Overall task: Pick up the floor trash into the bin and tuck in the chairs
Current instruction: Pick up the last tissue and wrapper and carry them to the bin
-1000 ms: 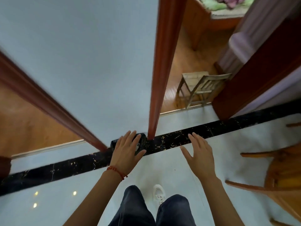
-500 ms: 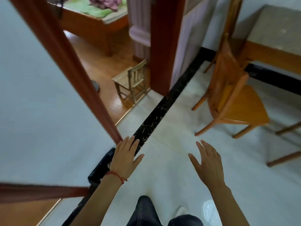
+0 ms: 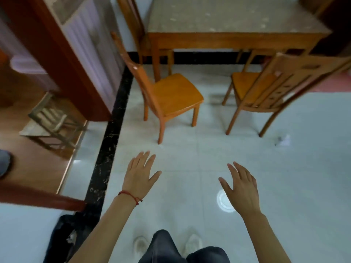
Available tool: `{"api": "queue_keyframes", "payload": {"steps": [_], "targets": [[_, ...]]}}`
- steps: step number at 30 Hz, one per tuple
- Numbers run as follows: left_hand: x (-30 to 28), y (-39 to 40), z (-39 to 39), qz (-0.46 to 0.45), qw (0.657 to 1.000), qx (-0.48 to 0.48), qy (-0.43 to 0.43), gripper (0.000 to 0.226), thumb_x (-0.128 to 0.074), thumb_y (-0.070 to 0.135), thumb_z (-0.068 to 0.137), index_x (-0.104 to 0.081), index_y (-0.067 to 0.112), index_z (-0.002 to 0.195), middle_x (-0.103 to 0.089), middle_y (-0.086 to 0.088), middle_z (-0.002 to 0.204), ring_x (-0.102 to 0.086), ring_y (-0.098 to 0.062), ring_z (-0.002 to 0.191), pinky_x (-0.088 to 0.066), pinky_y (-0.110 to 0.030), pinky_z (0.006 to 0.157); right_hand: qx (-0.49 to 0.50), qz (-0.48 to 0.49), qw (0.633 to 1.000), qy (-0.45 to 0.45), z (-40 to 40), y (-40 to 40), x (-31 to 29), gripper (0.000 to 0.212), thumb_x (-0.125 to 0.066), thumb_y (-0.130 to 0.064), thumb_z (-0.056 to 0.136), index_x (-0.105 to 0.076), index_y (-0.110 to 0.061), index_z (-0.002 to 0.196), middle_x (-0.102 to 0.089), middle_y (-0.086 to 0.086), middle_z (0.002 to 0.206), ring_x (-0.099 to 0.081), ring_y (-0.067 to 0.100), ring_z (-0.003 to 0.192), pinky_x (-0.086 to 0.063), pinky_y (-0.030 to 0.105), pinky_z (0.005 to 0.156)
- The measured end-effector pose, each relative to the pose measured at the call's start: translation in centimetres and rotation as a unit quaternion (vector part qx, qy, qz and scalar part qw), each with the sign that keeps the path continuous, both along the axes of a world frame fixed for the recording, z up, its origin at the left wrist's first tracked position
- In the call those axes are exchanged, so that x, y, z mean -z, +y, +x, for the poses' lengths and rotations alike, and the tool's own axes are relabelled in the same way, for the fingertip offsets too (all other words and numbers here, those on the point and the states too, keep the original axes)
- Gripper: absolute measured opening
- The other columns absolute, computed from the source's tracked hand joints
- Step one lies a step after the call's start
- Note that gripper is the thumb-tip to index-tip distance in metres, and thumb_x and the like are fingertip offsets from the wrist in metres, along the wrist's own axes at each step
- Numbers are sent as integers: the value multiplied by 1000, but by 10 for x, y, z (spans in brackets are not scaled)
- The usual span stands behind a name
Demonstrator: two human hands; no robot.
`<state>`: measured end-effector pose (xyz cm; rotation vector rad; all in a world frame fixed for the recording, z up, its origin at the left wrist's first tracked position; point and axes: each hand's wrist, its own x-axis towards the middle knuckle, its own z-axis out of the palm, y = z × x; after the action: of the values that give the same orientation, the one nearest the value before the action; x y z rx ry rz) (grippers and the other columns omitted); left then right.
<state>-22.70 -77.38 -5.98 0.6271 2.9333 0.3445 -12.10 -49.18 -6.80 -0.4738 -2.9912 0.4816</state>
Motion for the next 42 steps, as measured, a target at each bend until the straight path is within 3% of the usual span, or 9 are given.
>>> {"api": "queue_keyframes", "payload": {"steps": [3,7,11,18,24,35,42], "targets": [[-1,67,0,5,998,56,3,77,-11,57,94,-58,2,119,-58,-21,123,-54,-39,113,-41,-53,90,62,6,998,3,30,55,4,75,-18,-61,90,-58,-4,118,-58,19,123,-55,37,112,-44,48,90],[0,149,-1,19,989,145,4,75,-15,58,93,-57,1,121,-56,-22,125,-51,-39,116,-40,-54,92,158,-7,987,3,67,112,14,61,-40,-52,85,-57,-4,120,-57,20,125,-52,38,115,-42,50,92],[3,230,-9,19,972,234,12,65,-32,51,88,-59,1,118,-57,-21,123,-53,-40,114,-40,-53,91,244,-11,970,3,95,158,20,47,-64,-33,85,-57,-3,121,-55,20,127,-51,38,117,-39,50,94],[11,378,-48,17,937,349,21,61,-37,47,83,-60,1,117,-59,-21,120,-55,-40,111,-43,-53,88,361,-2,933,3,111,247,25,62,-37,-52,84,-58,-5,119,-57,19,124,-53,37,114,-41,49,92],[7,504,-93,22,910,413,27,57,-52,47,84,-60,0,116,-59,-22,119,-55,-41,110,-45,-52,87,428,-13,904,-5,87,335,23,51,-65,-32,83,-54,-4,124,-51,19,132,-45,37,122,-35,50,99],[8,705,-130,28,888,459,19,59,-54,41,78,-58,-2,118,-58,-24,121,-52,-43,113,-42,-55,89,466,-5,885,12,56,507,18,51,-62,-34,84,-53,-5,125,-50,18,133,-45,36,123,-34,48,100],[19,833,-131,36,906,421,17,58,-55,41,80,-57,0,120,-56,-23,124,-49,-42,118,-41,-54,91,441,-28,897,26,46,653,25,51,-61,-33,86,-52,-5,127,-48,18,135,-43,35,125,-32,48,101]]}}
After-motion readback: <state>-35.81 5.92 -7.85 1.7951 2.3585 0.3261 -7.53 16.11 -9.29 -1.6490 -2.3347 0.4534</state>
